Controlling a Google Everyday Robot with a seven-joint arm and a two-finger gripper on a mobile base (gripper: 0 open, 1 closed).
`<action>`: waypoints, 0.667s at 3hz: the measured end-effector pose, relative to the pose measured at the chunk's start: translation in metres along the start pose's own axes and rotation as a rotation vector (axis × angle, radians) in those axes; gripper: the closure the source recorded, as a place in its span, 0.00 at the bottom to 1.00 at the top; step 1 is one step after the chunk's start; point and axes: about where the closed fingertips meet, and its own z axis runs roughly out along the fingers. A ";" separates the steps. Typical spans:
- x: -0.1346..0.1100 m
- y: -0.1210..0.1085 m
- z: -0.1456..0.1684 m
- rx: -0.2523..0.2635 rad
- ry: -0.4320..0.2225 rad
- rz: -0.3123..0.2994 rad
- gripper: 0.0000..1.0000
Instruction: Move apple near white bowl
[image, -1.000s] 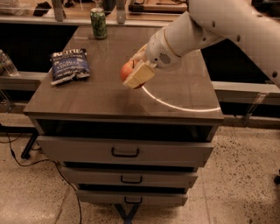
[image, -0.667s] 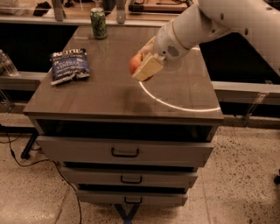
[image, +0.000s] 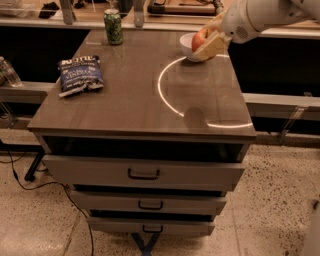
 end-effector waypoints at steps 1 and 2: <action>0.023 -0.034 0.006 0.061 -0.005 0.025 1.00; 0.061 -0.064 0.002 0.161 0.015 0.088 1.00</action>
Offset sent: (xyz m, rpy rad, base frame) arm 0.0843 -0.1269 -0.0284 0.0646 -0.1218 -0.3419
